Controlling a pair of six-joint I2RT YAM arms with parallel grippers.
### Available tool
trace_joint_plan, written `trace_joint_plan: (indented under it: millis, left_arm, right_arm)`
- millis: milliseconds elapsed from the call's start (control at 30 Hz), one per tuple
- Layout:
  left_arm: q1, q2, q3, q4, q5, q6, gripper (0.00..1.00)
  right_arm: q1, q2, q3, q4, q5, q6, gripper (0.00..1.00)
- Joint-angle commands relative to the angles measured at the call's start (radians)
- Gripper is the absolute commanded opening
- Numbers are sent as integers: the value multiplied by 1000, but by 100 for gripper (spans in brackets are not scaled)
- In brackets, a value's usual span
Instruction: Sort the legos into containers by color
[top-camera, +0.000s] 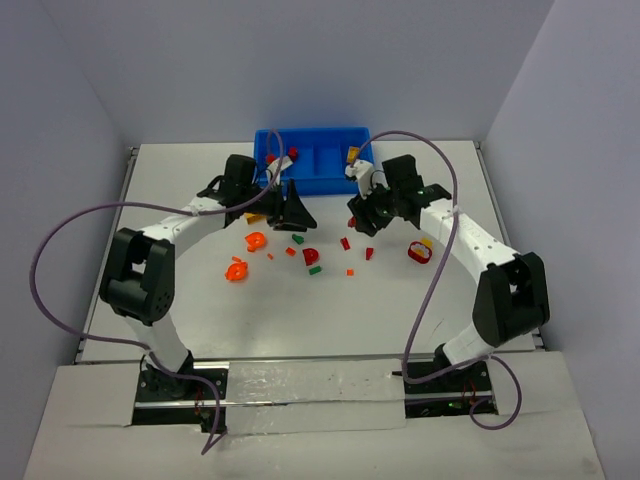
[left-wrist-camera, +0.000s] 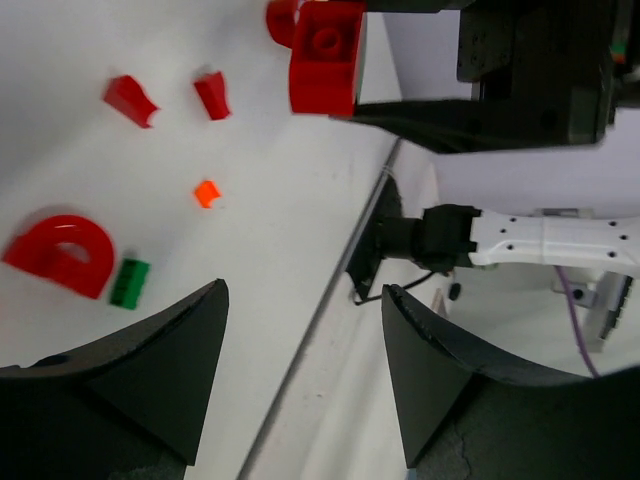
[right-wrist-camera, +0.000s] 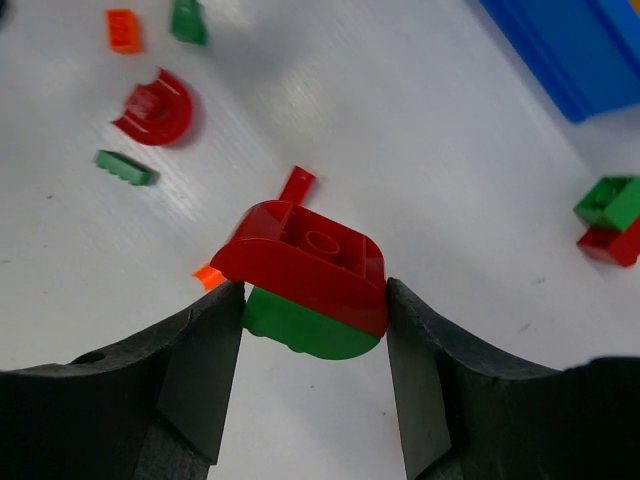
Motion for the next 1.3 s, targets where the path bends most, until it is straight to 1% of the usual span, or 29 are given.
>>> trace_joint_plan:
  millis: [0,133,300,467,633,800,967,1067,1133,1167,1267]
  left_arm:
    - [-40,21,43,112,93,-129,73]
    - [-70,26,47,152,93,-163,74]
    - [-79,32,53,210,93,-201,75]
    - [-88,33,54,227,90,-211,76]
    - [-101,39,56,225,81,-206,75]
    - [-107,43,66,219,78,-198,71]
    - [-112,49,72,210,82,-188,62]
    - [-113,52,71,211,88,-188,45]
    - [-115,53,68,215,91,-190,38]
    - [-115,54,68,217,91,-191,36]
    - [-116,57,68,220,102,-197,26]
  right_arm:
    - [76,-89,18,36,-17,-92,41]
    - [123,-107,29,34,-26,-99,41]
    - [182,-138,9,47,-30,-106,42]
    - [205,-140,15,41,-31,-111,42]
    - [223,-144,22,40,-31,-114,43]
    - [230,-139,28,37,-31,-114,43]
    - [235,-131,38,37,-31,-114,43]
    - [238,-127,43,34,-31,-114,44]
    - [239,-127,44,35,-30,-114,44]
    - [239,-127,45,35,-29,-114,44]
    - [243,-128,45,35,-28,-112,45]
